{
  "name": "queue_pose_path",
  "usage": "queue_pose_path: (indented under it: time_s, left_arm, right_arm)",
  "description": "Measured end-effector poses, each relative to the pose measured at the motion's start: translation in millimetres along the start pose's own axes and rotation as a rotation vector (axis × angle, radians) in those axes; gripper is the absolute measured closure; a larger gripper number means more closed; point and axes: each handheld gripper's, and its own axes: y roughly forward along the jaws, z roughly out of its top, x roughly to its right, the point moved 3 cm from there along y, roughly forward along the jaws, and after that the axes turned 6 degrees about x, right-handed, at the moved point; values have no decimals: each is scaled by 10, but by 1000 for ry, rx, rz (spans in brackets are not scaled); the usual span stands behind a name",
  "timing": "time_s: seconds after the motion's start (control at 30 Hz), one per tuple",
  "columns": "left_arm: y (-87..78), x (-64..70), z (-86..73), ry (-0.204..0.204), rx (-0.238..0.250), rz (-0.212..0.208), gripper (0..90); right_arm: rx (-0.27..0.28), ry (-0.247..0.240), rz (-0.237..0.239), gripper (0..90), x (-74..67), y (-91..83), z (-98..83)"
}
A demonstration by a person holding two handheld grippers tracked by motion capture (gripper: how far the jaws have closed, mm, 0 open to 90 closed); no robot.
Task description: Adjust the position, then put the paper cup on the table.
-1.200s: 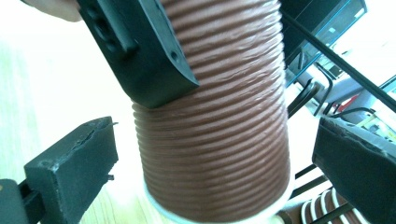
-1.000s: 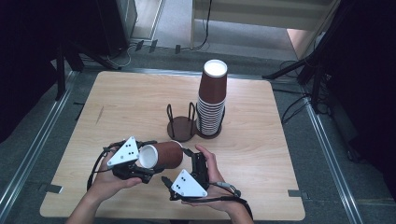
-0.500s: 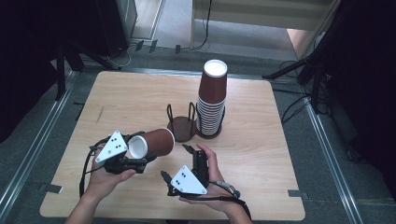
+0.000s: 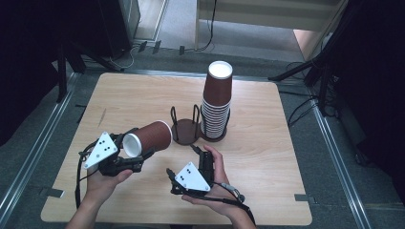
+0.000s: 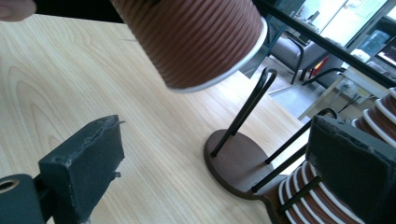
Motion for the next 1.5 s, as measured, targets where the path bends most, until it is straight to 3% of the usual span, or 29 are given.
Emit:
queue_pose_path:
  time_s: [0.1,0.2,0.37,0.5,0.67,0.7,0.73,0.8,0.87,0.93,1.07,1.17,1.33,1.5]
  left_arm:
    - [-2,-23,-8,8,7,18,202]
    - [3,-9,-19,12,13,16,201]
    - [10,0,-18,12,19,32,201]
    - [0,-15,-21,-7,36,35,202]
    - [-2,-53,-20,-10,53,57,201]
    - [-3,-57,-12,-18,61,59,201]
    - [-7,-62,-6,-20,66,61,201]
    - [-8,-69,1,-23,72,71,201]
    - [-6,-73,3,-16,72,88,201]
    - [7,-74,-1,-23,81,77,201]
    - [31,-87,-18,-18,90,92,202]
    - [43,-96,-37,-43,104,86,202]
    - [58,-115,-88,-49,153,112,203]
    - [60,-106,-113,-62,193,107,204]
  right_arm:
    - [-8,13,-1,87,-13,14,0]
    - [-66,-8,-52,135,-27,69,-26]
    - [-68,28,-41,140,-50,89,-32]
    - [-120,15,-91,178,-55,117,-21]
    - [-123,97,-54,193,-89,112,20]
    - [-135,137,-47,186,-88,107,18]
    - [-135,137,-47,165,-88,107,18]
    - [-157,202,-32,119,-69,96,19]
    - [-184,307,-16,82,-31,77,24]
    - [-201,405,27,51,-6,64,31]
    - [-179,472,21,0,-5,58,73]
    - [-157,565,-8,0,39,58,110]
    - [-66,813,-87,0,137,65,179]
    - [-2,991,-165,6,154,84,174]
